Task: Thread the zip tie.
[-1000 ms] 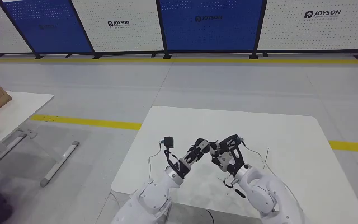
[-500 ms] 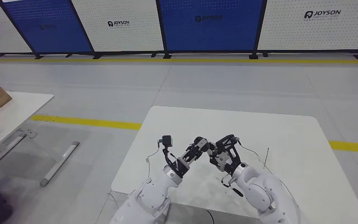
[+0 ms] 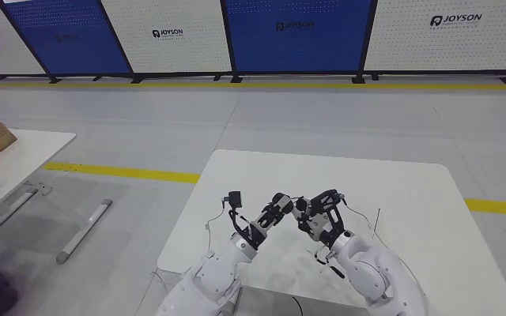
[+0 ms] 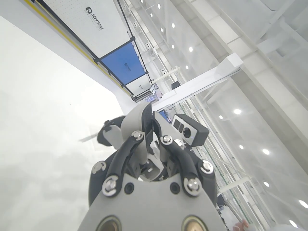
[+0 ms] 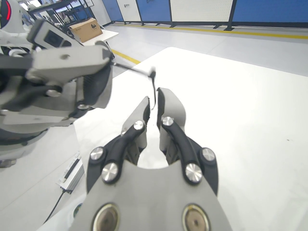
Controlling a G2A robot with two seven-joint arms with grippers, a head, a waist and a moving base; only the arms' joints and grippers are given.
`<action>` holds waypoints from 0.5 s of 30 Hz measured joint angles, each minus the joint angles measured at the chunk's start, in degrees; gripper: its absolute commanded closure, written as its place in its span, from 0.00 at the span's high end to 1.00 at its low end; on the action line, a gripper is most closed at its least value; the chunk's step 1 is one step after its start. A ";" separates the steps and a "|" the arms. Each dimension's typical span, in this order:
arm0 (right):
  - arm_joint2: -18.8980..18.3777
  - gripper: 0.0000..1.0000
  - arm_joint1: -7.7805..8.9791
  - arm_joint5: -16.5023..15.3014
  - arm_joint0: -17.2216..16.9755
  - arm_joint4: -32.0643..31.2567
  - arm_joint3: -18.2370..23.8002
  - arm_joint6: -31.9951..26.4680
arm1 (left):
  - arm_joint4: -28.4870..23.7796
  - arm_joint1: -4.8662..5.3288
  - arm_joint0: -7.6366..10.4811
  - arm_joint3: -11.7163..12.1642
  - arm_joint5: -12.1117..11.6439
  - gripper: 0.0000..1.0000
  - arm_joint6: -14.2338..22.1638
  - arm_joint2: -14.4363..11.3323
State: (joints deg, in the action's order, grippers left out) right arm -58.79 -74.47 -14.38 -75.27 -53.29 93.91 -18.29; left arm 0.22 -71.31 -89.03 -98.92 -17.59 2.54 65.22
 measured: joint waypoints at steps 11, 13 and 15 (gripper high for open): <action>-12.05 1.00 1.66 -1.16 -8.55 11.16 4.64 6.41 | -0.72 -0.06 -0.02 0.87 -0.93 0.00 -1.46 0.72; -15.09 1.00 2.05 -2.83 -10.41 14.50 4.89 7.22 | -0.72 -0.02 -0.21 0.97 -1.09 0.00 -1.47 1.05; -17.74 1.00 2.36 -4.50 -12.20 17.38 5.20 8.41 | -0.66 0.02 -0.36 1.15 -1.19 0.00 -1.63 1.35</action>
State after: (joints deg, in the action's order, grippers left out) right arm -76.53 -72.11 -18.89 -87.47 -35.90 99.10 -9.88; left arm -0.44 -71.29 -89.39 -97.77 -18.78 0.91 66.58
